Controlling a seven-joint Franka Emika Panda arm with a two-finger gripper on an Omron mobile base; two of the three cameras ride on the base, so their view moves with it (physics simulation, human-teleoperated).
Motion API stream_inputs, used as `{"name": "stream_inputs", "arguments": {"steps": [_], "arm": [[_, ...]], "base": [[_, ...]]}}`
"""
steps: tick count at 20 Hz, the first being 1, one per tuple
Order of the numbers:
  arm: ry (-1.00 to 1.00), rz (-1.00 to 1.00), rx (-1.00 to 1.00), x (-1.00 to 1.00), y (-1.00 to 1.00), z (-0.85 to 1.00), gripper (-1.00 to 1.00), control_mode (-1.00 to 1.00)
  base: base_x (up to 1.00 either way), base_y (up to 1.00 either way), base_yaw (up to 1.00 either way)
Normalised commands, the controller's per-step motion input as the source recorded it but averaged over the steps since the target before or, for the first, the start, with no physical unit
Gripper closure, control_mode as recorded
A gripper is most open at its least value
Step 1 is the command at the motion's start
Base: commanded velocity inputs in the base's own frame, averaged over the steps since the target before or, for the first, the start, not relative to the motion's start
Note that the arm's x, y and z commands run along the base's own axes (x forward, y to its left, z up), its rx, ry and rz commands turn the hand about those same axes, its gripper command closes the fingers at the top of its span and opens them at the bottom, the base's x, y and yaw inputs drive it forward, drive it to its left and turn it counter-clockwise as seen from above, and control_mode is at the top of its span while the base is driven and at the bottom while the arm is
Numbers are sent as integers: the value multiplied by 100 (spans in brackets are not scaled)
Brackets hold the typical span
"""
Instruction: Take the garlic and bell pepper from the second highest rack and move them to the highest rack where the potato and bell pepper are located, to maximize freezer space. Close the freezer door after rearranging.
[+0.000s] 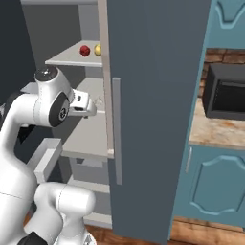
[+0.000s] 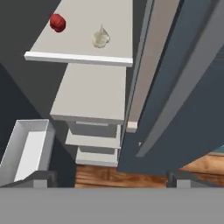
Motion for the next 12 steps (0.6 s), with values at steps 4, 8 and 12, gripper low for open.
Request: {"name": "stream_inputs", "arguments": {"steps": [4, 8, 12], "arm": [[0, 0, 0, 0, 0, 0, -100, 100], [0, 0, 0, 0, 0, 0, -100, 100], [0, 0, 0, 0, 0, 0, -100, 100]], "base": [[2, 56, 3], [0, 48, 31], [0, 49, 54]]}}
